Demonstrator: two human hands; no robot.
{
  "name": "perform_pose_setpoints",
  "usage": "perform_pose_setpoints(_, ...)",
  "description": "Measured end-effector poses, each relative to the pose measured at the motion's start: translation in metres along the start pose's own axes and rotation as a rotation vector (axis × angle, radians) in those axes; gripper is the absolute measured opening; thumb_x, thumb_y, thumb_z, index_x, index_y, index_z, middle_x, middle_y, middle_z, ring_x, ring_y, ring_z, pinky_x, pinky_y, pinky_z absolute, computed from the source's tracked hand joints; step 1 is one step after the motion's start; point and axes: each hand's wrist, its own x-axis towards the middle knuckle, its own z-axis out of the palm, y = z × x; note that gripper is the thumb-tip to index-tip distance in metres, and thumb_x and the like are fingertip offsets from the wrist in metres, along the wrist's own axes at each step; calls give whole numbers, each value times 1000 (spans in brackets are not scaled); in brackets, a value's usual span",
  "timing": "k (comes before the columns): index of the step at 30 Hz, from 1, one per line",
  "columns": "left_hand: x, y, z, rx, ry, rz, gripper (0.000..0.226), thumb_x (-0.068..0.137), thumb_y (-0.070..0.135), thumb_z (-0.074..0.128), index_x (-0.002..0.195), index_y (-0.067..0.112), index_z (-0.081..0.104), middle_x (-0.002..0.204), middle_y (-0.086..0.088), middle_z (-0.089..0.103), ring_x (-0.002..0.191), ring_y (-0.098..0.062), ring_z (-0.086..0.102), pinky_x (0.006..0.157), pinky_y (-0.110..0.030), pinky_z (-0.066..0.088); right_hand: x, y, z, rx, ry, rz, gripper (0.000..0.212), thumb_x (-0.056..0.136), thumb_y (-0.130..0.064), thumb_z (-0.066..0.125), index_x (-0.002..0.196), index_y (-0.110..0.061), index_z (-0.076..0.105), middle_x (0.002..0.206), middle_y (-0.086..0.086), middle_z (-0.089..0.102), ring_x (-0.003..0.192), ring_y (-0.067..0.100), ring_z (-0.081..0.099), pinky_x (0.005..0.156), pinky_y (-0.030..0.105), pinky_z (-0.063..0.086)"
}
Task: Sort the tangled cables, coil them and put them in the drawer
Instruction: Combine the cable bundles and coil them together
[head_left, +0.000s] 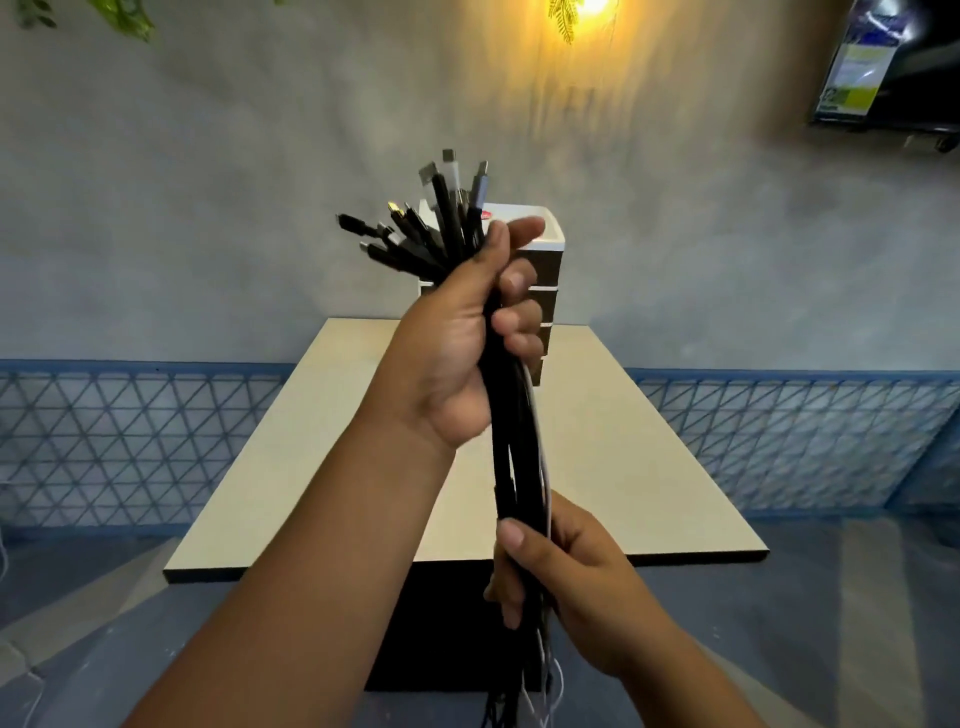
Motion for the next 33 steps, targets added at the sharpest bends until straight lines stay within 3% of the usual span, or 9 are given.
perform_pose_setpoints(3, 8, 8, 3, 12, 2, 3, 27, 104, 36, 40, 91, 18, 56, 49, 10, 32, 34, 0, 27, 34, -11, 22, 1, -12, -6, -39, 0, -51, 13, 87, -36, 61, 92, -24, 63, 71, 18, 62, 68, 27, 63, 71, 36, 52)
perform_pose_setpoints(6, 12, 7, 11, 120, 19, -32, 42, 100, 41, 46, 64, 20, 41, 44, 9, 21, 33, -4, 19, 33, -17, 15, 13, -29, -8, 81, 142, -134, 23, 87, -22, 52, 104, -10, 61, 89, 23, 65, 82, 31, 68, 71, 30, 56)
perform_pose_setpoints(11, 20, 4, 19, 135, 81, -48, 54, 96, 37, 53, 56, 25, 18, 44, 8, 14, 33, -7, 12, 34, -15, 12, 26, -27, -4, 85, 211, -172, 20, 87, -27, 49, 96, -12, 60, 70, 11, 54, 59, 22, 54, 54, 32, 50)
perform_pose_setpoints(15, 27, 14, 6, -41, 75, 11, 58, 98, 40, 50, 48, 23, 24, 42, 9, 17, 32, -6, 16, 32, -16, 14, 13, -4, -3, 61, 78, -38, 44, 81, -51, 54, 97, -10, 59, 70, 11, 59, 60, 24, 57, 60, 33, 47)
perform_pose_setpoints(20, 34, 26, -12, -259, 201, 128, 52, 99, 40, 50, 55, 22, 30, 44, 9, 23, 32, -4, 21, 30, -15, 19, 13, -13, -6, -76, -33, -38, 11, 93, -21, 62, 90, -13, 54, 61, 10, 58, 56, 23, 58, 64, 31, 49)
perform_pose_setpoints(24, 43, 48, -28, -363, 273, 180, 49, 100, 38, 48, 58, 21, 31, 42, 8, 26, 30, -5, 23, 29, -16, 21, 16, -23, -10, 5, -109, -24, 7, 93, -14, 57, 89, -12, 52, 58, 8, 52, 49, 21, 52, 58, 31, 48)
perform_pose_setpoints(29, 55, 27, -65, -369, 453, 126, 47, 100, 36, 50, 60, 19, 33, 41, 7, 27, 30, -6, 24, 30, -17, 23, 16, -16, -6, 65, 35, 78, 15, 102, -14, 49, 88, -11, 44, 56, 6, 34, 43, 16, 29, 47, 31, 28)
perform_pose_setpoints(33, 57, -1, -116, -437, 684, -4, 42, 101, 28, 46, 62, 18, 35, 41, 4, 33, 29, -8, 31, 34, -13, 31, 17, -17, 3, 100, 60, 164, 23, 101, -18, 48, 81, -12, 39, 57, 5, 32, 44, 15, 26, 47, 29, 25)
